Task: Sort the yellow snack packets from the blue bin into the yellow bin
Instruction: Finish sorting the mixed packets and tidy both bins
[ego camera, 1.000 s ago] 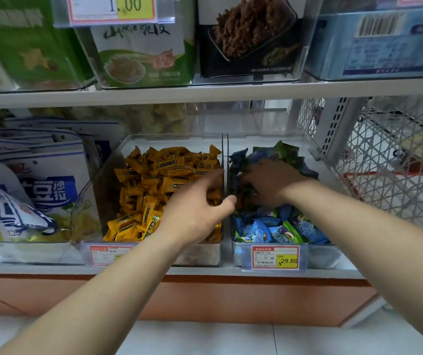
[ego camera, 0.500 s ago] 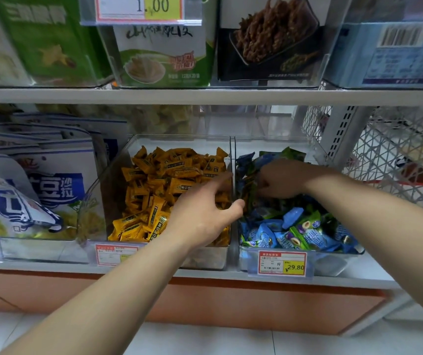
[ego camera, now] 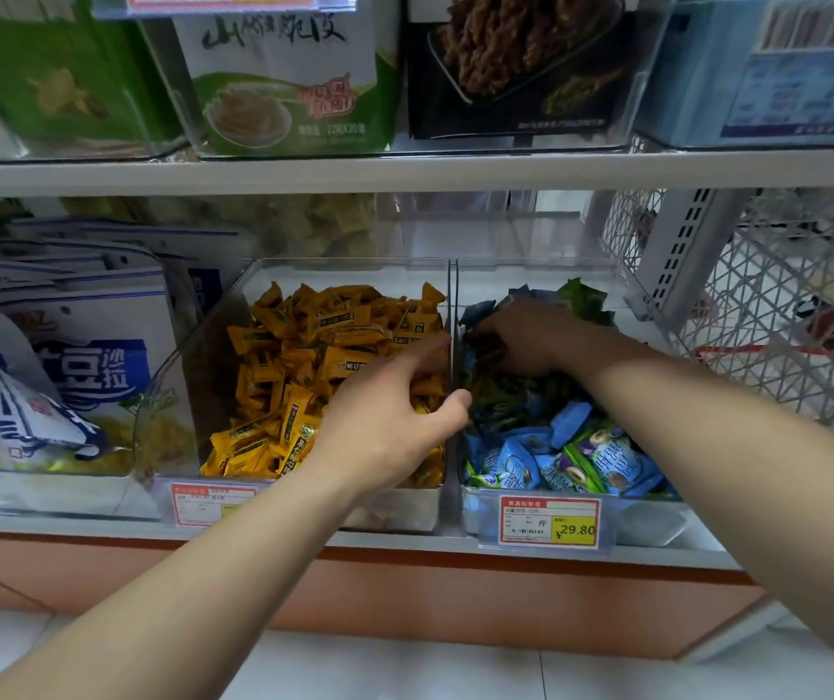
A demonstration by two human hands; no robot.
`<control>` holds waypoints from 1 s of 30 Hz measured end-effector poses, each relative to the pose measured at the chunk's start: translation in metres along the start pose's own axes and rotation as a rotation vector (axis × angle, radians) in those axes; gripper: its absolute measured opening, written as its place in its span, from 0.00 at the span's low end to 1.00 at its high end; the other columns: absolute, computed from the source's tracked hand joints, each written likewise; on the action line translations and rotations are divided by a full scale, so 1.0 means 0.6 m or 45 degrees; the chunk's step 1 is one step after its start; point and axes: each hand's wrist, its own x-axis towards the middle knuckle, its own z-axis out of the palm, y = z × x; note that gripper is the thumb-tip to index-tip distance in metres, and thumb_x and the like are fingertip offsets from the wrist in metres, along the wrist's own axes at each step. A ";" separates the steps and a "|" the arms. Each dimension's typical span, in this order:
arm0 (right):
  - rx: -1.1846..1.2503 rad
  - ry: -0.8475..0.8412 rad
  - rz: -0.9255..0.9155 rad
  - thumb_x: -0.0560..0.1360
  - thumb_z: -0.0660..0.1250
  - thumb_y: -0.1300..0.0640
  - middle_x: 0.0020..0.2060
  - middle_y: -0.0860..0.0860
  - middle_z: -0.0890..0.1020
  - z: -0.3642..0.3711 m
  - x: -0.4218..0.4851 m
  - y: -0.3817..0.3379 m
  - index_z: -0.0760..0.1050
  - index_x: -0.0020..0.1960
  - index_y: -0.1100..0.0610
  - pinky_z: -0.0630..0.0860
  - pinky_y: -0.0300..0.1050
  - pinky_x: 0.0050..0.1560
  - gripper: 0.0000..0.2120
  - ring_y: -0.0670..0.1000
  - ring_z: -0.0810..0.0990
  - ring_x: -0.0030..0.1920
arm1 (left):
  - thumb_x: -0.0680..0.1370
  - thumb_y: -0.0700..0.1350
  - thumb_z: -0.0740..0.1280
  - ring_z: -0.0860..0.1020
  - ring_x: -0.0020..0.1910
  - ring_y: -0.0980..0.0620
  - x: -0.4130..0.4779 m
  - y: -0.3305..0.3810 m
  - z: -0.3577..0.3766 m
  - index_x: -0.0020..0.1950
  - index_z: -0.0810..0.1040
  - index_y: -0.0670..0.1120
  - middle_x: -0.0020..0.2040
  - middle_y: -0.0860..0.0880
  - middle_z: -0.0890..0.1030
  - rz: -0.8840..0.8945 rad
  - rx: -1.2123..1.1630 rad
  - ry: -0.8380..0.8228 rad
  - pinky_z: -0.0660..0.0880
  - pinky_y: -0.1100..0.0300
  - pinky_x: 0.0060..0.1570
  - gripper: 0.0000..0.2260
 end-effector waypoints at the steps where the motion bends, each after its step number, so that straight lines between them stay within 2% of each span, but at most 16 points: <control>1: -0.031 0.012 -0.001 0.75 0.69 0.46 0.60 0.52 0.80 0.001 0.001 -0.002 0.75 0.67 0.45 0.77 0.48 0.50 0.21 0.55 0.77 0.59 | 0.71 0.67 0.60 0.75 0.59 0.60 0.000 0.001 0.000 0.72 0.66 0.65 0.61 0.62 0.78 -0.001 0.000 -0.004 0.75 0.62 0.54 0.29; 4: -0.095 0.059 0.021 0.74 0.70 0.47 0.55 0.53 0.80 -0.001 -0.003 -0.005 0.77 0.62 0.44 0.78 0.48 0.47 0.17 0.55 0.77 0.56 | 0.70 0.67 0.61 0.76 0.59 0.60 0.000 0.003 0.000 0.71 0.67 0.65 0.60 0.63 0.78 -0.002 -0.012 -0.007 0.75 0.61 0.54 0.29; 7: 0.058 0.241 0.026 0.75 0.70 0.46 0.52 0.51 0.81 -0.014 -0.029 -0.002 0.79 0.58 0.46 0.75 0.47 0.49 0.13 0.54 0.77 0.55 | 0.69 0.69 0.60 0.76 0.60 0.59 0.002 0.002 -0.001 0.71 0.66 0.65 0.61 0.62 0.78 -0.012 -0.008 -0.020 0.75 0.60 0.55 0.30; 9: 0.410 0.362 0.015 0.75 0.71 0.49 0.51 0.48 0.82 -0.035 -0.059 -0.002 0.80 0.56 0.48 0.73 0.44 0.48 0.10 0.51 0.79 0.53 | 0.69 0.68 0.62 0.76 0.61 0.58 0.003 0.002 -0.001 0.72 0.68 0.63 0.63 0.61 0.78 -0.013 -0.032 -0.018 0.75 0.60 0.56 0.31; 13: 1.240 0.482 0.029 0.72 0.75 0.57 0.44 0.48 0.84 -0.085 -0.129 -0.034 0.76 0.52 0.50 0.80 0.44 0.46 0.11 0.48 0.84 0.46 | 0.71 0.65 0.67 0.74 0.64 0.57 0.007 0.017 -0.003 0.71 0.68 0.59 0.66 0.59 0.77 0.070 -0.099 0.145 0.73 0.59 0.61 0.30; 16: 1.742 0.571 -0.070 0.72 0.74 0.66 0.41 0.55 0.85 -0.099 -0.156 -0.072 0.76 0.44 0.56 0.83 0.47 0.46 0.09 0.54 0.85 0.42 | 0.73 0.62 0.69 0.78 0.57 0.61 0.010 0.037 -0.011 0.67 0.71 0.59 0.58 0.60 0.80 0.160 -0.215 0.281 0.76 0.63 0.55 0.24; 19: 2.057 0.489 -0.104 0.75 0.69 0.68 0.42 0.59 0.85 -0.100 -0.160 -0.096 0.78 0.43 0.58 0.83 0.46 0.45 0.06 0.57 0.86 0.42 | 0.77 0.50 0.71 0.80 0.46 0.63 0.018 0.040 -0.031 0.55 0.77 0.55 0.46 0.59 0.82 0.174 -0.301 0.473 0.76 0.68 0.44 0.08; 21: 1.980 0.412 -0.056 0.78 0.68 0.63 0.44 0.56 0.86 -0.095 -0.150 -0.097 0.79 0.46 0.56 0.82 0.45 0.44 0.04 0.55 0.86 0.44 | 0.78 0.46 0.70 0.80 0.44 0.63 0.023 0.029 -0.050 0.52 0.79 0.54 0.44 0.59 0.82 0.102 -0.281 0.566 0.76 0.68 0.43 0.05; 22: 1.846 0.393 -0.003 0.78 0.67 0.59 0.45 0.52 0.87 -0.090 -0.142 -0.094 0.80 0.47 0.55 0.81 0.44 0.44 0.03 0.53 0.86 0.45 | 0.78 0.46 0.69 0.80 0.45 0.61 0.024 0.021 -0.058 0.52 0.79 0.53 0.45 0.58 0.83 0.049 -0.233 0.593 0.77 0.64 0.43 0.04; 25: 1.041 0.392 0.122 0.79 0.66 0.52 0.44 0.43 0.84 -0.066 -0.109 -0.076 0.80 0.48 0.49 0.74 0.38 0.44 0.05 0.46 0.83 0.46 | 0.80 0.50 0.65 0.80 0.50 0.48 0.025 -0.010 -0.073 0.57 0.79 0.53 0.52 0.52 0.83 -0.131 0.190 0.530 0.78 0.53 0.43 0.08; 27: 0.705 0.138 0.016 0.80 0.64 0.50 0.49 0.44 0.82 -0.048 -0.096 -0.067 0.80 0.53 0.48 0.72 0.37 0.47 0.07 0.46 0.80 0.51 | 0.80 0.53 0.64 0.77 0.57 0.44 0.024 -0.017 -0.075 0.61 0.79 0.53 0.57 0.49 0.81 -0.147 0.387 0.463 0.77 0.50 0.48 0.12; 30: 0.487 -0.222 -0.081 0.80 0.63 0.49 0.59 0.45 0.81 -0.025 -0.089 -0.057 0.78 0.63 0.46 0.74 0.44 0.59 0.13 0.47 0.78 0.57 | 0.78 0.57 0.66 0.75 0.62 0.49 0.021 0.000 -0.064 0.64 0.78 0.55 0.61 0.52 0.79 0.012 0.260 0.355 0.75 0.54 0.54 0.16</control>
